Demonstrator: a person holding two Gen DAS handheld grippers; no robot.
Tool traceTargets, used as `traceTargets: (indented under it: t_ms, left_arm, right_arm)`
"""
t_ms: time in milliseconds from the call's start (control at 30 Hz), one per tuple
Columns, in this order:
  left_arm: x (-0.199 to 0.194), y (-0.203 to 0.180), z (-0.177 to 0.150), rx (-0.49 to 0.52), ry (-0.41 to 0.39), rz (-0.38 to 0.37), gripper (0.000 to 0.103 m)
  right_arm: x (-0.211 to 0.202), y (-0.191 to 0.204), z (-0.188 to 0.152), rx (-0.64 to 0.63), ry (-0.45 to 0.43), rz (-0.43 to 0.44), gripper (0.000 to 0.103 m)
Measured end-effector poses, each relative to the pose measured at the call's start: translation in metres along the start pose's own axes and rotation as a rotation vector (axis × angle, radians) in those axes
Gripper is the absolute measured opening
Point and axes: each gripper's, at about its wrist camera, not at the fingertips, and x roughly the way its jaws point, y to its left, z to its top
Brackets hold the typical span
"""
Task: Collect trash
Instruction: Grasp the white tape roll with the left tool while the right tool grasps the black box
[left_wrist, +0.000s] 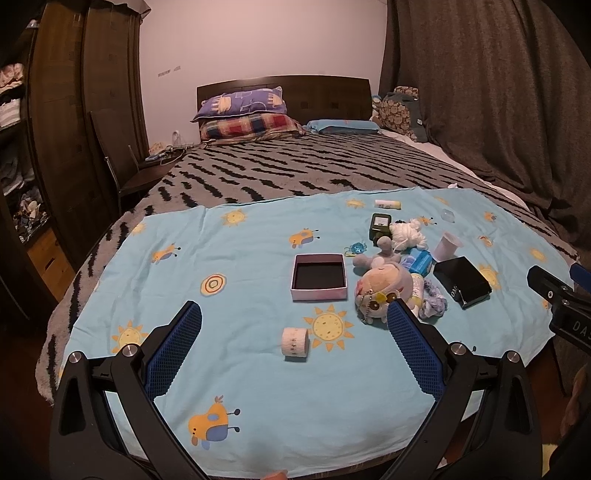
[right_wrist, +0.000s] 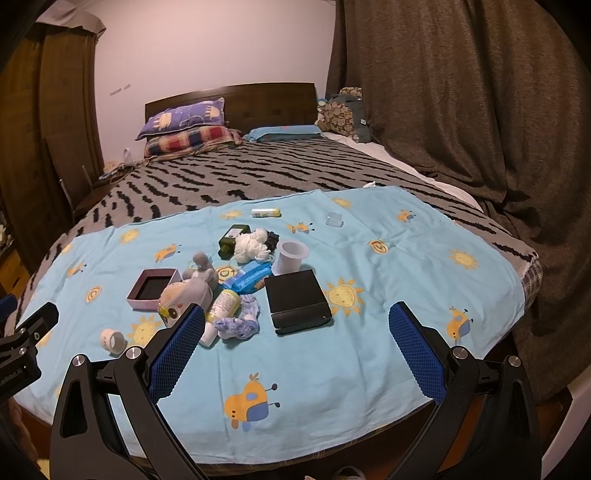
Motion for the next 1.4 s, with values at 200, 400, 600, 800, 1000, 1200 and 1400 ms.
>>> traceTargets:
  t_ms: [200, 400, 600, 800, 1000, 1200, 1400]
  left_arm:
    - [0.012, 0.005, -0.005, 0.012, 0.016, 0.0, 0.095]
    - [0.036, 0.011, -0.014, 0.002, 0.068, -0.029, 0.095]
    - [0.066, 0.01, -0.026, 0.013, 0.141, -0.062, 0.088]
    - [0.099, 0.006, -0.037, 0.023, 0.204, -0.095, 0.073]
    - [0.124, 0.009, -0.041, -0.006, 0.255, -0.126, 0.058]
    - [0.146, 0.012, -0.044, -0.024, 0.29, -0.134, 0.046]
    - [0.157, 0.011, -0.046, -0.016, 0.296, -0.136, 0.036]
  right_arm:
    - [0.017, -0.004, -0.008, -0.031, -0.009, -0.015, 0.1]
    - [0.046, -0.012, -0.016, -0.024, 0.059, 0.004, 0.099]
    - [0.077, -0.013, -0.026, -0.027, 0.13, 0.031, 0.086]
    - [0.114, -0.011, -0.028, -0.02, 0.183, 0.081, 0.077]
    - [0.149, -0.011, -0.02, -0.012, 0.2, 0.085, 0.077]
    - [0.169, -0.008, -0.014, -0.036, 0.209, 0.061, 0.079]
    - [0.187, -0.018, -0.016, -0.012, 0.24, 0.039, 0.079]
